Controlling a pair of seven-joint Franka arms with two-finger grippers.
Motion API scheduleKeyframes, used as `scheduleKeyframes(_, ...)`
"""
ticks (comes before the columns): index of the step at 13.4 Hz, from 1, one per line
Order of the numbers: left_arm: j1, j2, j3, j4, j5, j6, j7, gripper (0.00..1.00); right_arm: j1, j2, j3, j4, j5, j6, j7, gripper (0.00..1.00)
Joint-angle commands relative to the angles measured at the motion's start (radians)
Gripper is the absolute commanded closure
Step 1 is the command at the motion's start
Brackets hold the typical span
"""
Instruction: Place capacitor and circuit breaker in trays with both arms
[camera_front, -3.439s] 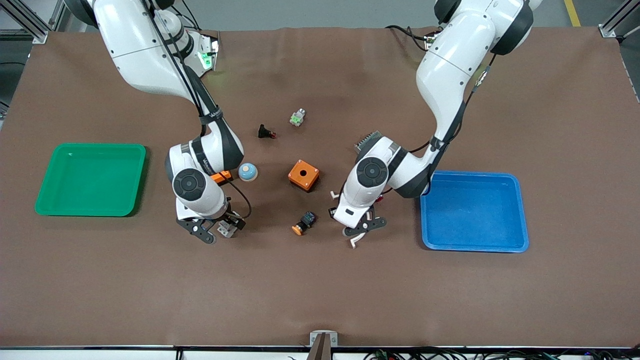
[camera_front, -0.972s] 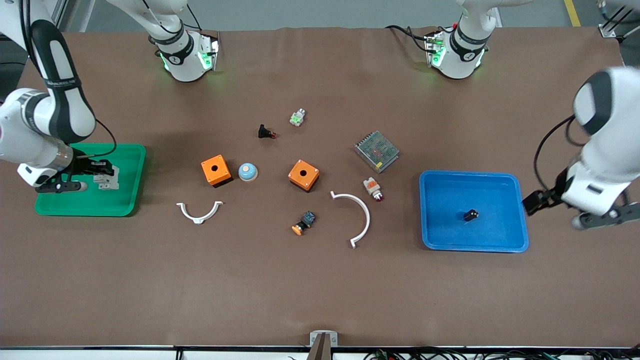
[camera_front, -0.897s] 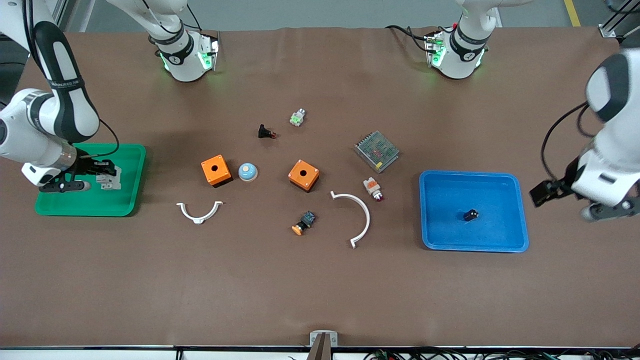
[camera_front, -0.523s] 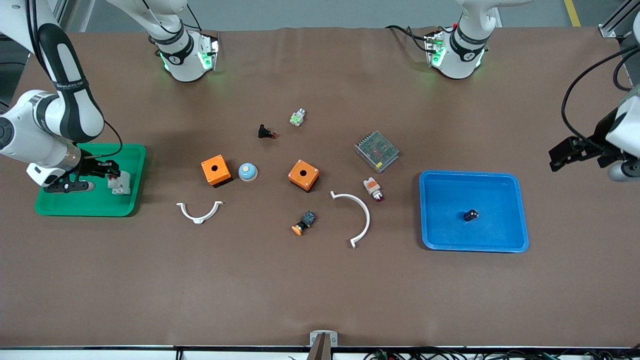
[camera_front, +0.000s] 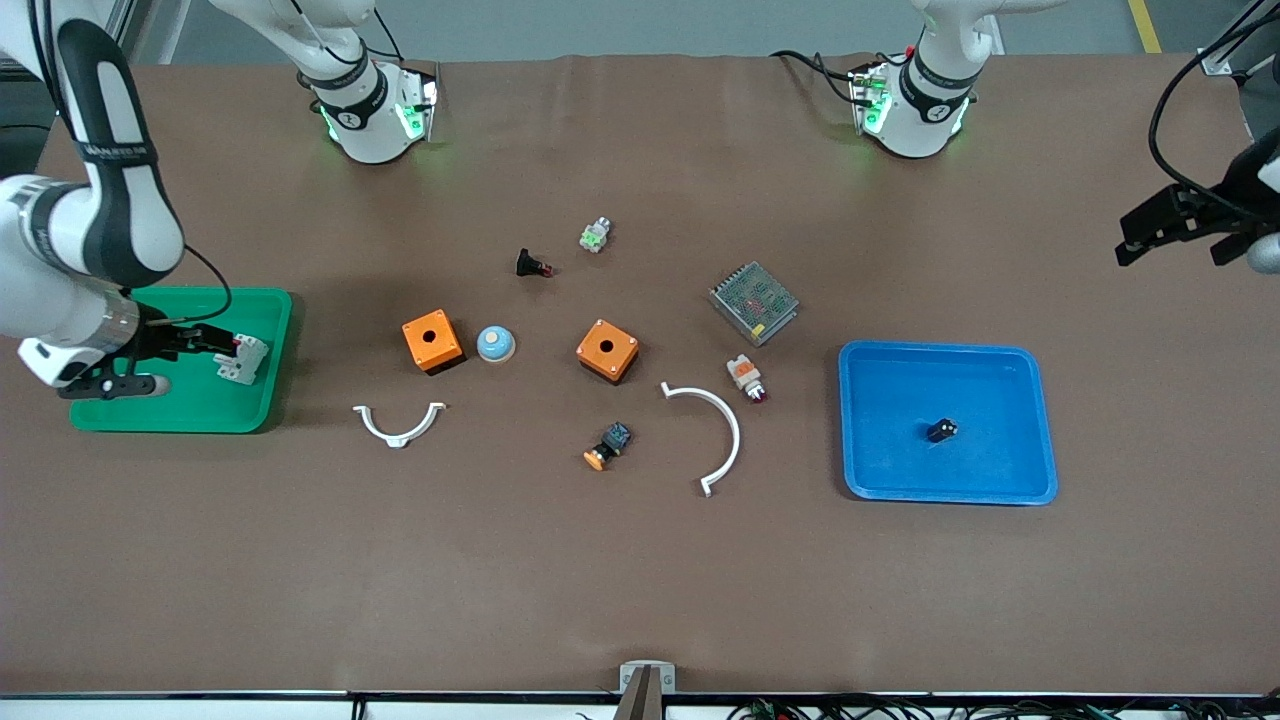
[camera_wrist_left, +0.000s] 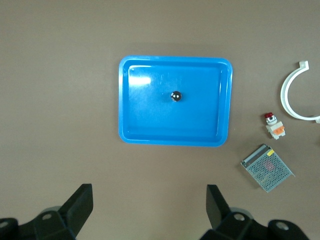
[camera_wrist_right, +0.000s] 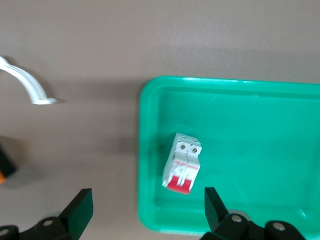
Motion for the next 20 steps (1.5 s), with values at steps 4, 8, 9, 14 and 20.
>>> scheduleKeyframes(4,-0.003,-0.029,0.001,-0.044,-0.029,0.01,0.0,0.0,0.07,-0.059,0.005,0.157,0.021,-0.207,0.087,0.0)
scheduleKeyframes(8,-0.003,-0.03,-0.004,-0.036,-0.014,0.004,0.013,0.0,0.102,-0.063,0.003,0.334,0.078,-0.42,0.087,0.0)
scheduleKeyframes(9,-0.005,-0.035,-0.005,-0.039,-0.012,-0.007,0.015,0.0,0.102,-0.063,0.003,0.369,0.087,-0.462,0.087,0.0)
scheduleKeyframes(14,0.0,-0.033,-0.059,-0.054,0.005,-0.012,0.003,0.0,0.105,-0.063,0.002,0.567,0.095,-0.709,0.086,0.0)
scheduleKeyframes(20,0.002,-0.026,-0.059,-0.041,0.003,-0.008,0.0,0.0,0.125,-0.1,0.0,0.56,0.081,-0.595,0.069,0.0)
